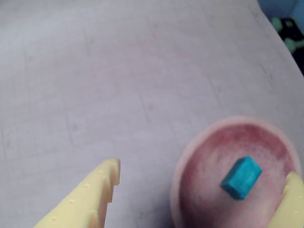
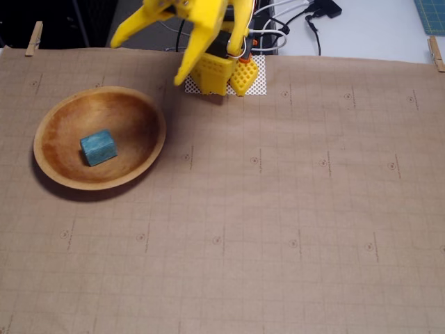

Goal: Grasp a blue block and put it in the bowl.

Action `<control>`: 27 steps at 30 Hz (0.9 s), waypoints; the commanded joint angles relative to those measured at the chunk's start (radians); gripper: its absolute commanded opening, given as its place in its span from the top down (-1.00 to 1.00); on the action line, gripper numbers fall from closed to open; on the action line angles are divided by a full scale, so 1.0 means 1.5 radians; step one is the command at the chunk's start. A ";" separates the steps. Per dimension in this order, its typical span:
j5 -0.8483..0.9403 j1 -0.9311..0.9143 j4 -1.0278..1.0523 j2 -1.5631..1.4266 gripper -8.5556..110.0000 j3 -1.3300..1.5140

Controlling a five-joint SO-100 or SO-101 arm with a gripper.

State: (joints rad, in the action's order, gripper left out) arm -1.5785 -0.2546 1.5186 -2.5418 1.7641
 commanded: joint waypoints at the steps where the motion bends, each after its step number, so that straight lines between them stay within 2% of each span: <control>1: -0.002 0.071 0.010 -0.050 0.12 -0.024; 6: -0.001 0.161 0.050 -0.114 0.12 0.012; 10: -0.001 0.181 0.060 -0.144 0.15 0.030; 14: 0.002 0.185 0.062 -0.175 0.34 0.052; 23: 0.007 0.186 0.062 -0.295 0.92 0.189; 27: 0.008 0.186 0.057 -0.354 0.89 0.263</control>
State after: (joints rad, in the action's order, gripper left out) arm -1.5785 0.0215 1.6107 -3.0235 2.1169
